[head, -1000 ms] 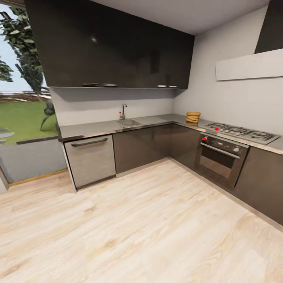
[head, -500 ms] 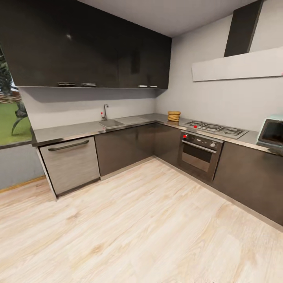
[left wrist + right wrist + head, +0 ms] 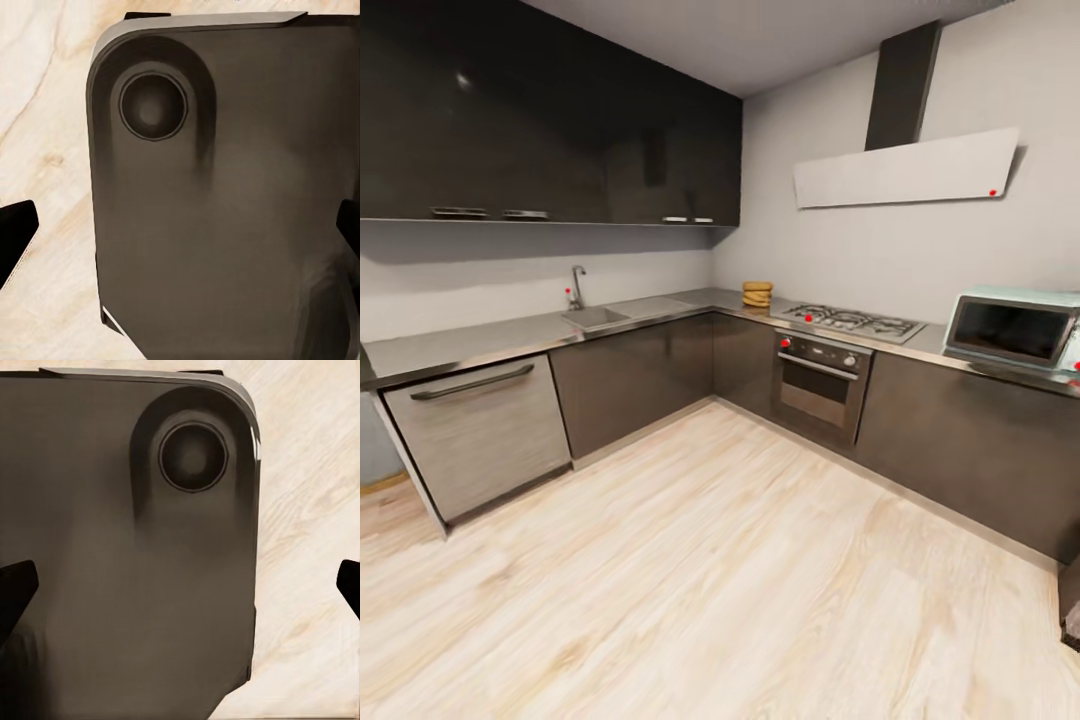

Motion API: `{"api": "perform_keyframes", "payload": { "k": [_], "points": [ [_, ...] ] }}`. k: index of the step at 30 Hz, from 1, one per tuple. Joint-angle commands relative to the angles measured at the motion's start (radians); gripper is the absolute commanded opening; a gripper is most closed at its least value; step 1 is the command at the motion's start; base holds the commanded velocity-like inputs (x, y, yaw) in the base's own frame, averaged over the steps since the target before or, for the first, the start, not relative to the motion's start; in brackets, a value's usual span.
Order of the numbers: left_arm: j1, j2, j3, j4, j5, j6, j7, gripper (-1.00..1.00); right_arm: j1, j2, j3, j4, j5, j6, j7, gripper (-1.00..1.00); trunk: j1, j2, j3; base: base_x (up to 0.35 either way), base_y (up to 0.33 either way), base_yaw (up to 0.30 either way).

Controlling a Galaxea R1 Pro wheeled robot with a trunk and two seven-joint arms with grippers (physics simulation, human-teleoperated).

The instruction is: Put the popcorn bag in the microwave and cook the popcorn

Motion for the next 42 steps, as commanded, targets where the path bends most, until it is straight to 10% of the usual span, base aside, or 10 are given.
{"api": "perform_keyframes", "payload": {
  "k": [1, 42],
  "points": [
    [0.0, 0.0, 0.001, 0.0, 0.001, -0.002, 0.0, 1.0, 0.0, 0.0, -0.001, 0.001, -0.002, -0.005, 0.001, 1.0, 0.0, 0.0, -0.001, 0.0, 0.0, -0.287],
    [0.0, -0.012, -0.008, 0.003, -0.002, 0.01, 0.0, 1.0, 0.0, -0.001, 0.005, 0.001, 0.007, -0.006, -0.012, 1.0, 0.0, 0.0, 0.0, 0.105, 0.0, -0.205]
  ]
}}
